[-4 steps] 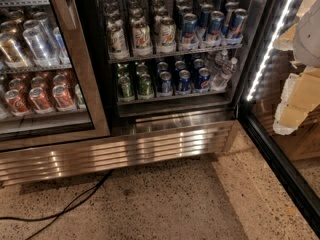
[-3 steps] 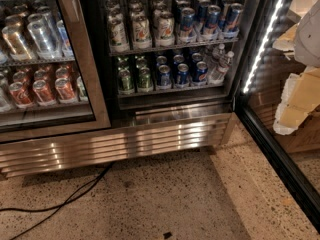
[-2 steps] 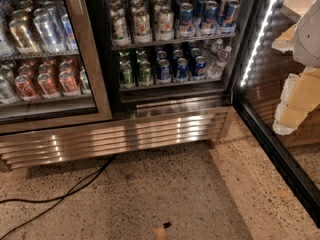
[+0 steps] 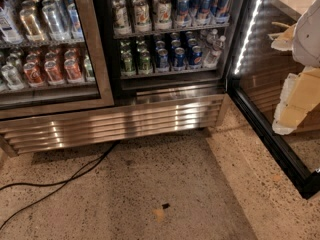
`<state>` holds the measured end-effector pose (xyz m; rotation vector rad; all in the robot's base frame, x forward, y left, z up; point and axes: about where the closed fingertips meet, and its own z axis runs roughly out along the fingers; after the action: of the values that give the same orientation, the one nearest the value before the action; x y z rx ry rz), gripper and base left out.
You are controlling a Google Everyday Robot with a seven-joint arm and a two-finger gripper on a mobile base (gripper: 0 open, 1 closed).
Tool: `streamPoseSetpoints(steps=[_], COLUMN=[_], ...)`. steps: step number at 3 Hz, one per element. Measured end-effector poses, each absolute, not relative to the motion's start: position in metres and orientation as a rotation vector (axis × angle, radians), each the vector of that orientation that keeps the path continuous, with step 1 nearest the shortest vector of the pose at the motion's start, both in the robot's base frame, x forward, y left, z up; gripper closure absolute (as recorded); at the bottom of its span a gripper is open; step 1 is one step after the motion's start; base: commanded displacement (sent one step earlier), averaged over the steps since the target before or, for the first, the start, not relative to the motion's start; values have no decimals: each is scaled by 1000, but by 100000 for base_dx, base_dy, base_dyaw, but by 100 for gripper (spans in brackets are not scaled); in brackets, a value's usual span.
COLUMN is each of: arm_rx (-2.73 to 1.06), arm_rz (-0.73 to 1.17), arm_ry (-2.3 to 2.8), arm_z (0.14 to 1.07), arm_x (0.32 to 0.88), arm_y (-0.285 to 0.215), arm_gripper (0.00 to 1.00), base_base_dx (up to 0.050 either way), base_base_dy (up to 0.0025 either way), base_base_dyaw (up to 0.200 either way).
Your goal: Close right fridge door
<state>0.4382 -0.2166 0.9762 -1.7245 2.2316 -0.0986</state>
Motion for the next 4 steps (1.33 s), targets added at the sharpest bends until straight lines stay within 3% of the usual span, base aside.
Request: streamPoseSetpoints(steps=[1, 4], arm_rx=[-1725, -1724], arm_rz=[-99, -99], arm_ry=[2232, 2231], arm_z=[976, 976], arm_x=[438, 438], arm_y=[-217, -217], arm_gripper=[0, 0], base_base_dx=[-4998, 0], base_base_dy=[-5, 0], base_base_dyaw=[40, -18737])
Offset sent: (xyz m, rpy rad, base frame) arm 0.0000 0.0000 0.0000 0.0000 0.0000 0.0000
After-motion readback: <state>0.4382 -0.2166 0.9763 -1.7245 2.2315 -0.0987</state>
